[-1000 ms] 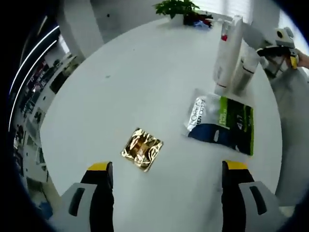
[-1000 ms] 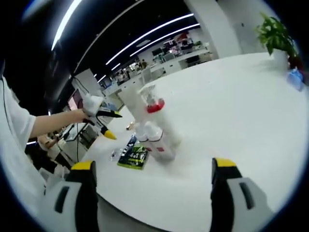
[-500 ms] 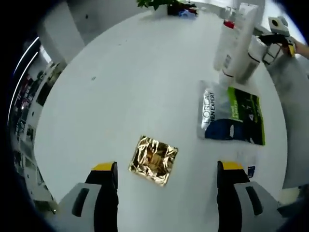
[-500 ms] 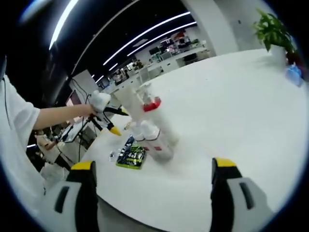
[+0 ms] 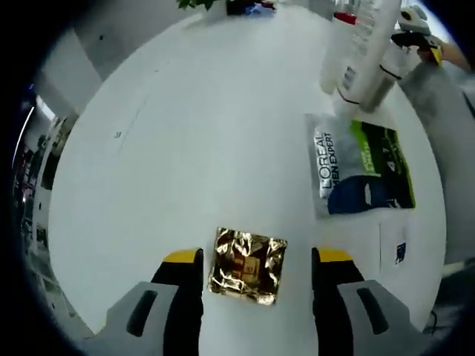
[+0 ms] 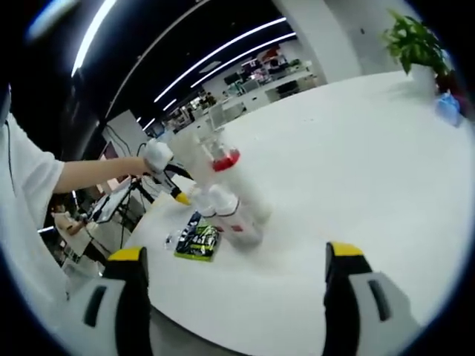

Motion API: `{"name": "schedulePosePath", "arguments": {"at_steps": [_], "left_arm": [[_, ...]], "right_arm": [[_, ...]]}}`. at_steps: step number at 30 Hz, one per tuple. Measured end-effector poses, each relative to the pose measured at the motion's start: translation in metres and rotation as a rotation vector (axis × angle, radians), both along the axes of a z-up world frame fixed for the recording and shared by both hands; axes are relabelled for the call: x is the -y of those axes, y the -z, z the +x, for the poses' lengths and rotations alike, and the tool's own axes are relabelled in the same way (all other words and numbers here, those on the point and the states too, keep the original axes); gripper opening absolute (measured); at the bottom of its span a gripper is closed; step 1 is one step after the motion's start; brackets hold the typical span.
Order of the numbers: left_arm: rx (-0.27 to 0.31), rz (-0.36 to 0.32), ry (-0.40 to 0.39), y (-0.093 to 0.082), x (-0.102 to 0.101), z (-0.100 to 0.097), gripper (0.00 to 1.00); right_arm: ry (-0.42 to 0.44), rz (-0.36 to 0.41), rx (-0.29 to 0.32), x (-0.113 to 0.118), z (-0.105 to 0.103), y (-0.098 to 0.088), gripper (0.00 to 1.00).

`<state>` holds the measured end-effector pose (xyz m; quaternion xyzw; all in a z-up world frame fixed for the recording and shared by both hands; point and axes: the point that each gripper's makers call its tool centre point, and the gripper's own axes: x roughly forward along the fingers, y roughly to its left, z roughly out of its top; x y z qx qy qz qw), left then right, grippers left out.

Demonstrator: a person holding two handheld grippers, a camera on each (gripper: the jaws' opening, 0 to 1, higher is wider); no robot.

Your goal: Arrange the skincare products in the storage area until every visible bottle or jar stands upright without overlapping.

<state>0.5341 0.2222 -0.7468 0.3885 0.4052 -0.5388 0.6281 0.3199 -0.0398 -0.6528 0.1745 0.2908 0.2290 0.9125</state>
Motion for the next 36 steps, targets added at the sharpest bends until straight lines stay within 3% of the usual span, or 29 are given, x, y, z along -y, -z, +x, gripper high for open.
{"name": "schedulePosePath", "arguments": {"at_steps": [12, 24, 36], "left_arm": [[-0.052, 0.031, 0.049, 0.005, 0.002, 0.003, 0.50], [-0.052, 0.057, 0.052, 0.004, 0.003, 0.007, 0.36], [-0.049, 0.089, 0.047, -0.016, 0.000, -0.013, 0.36]], "right_arm": [[0.019, 0.007, -0.011, 0.003, 0.001, 0.005, 0.99], [0.024, 0.006, -0.012, 0.003, 0.002, 0.005, 0.99], [0.017, 0.006, 0.004, 0.000, 0.005, -0.001, 0.99]]}}
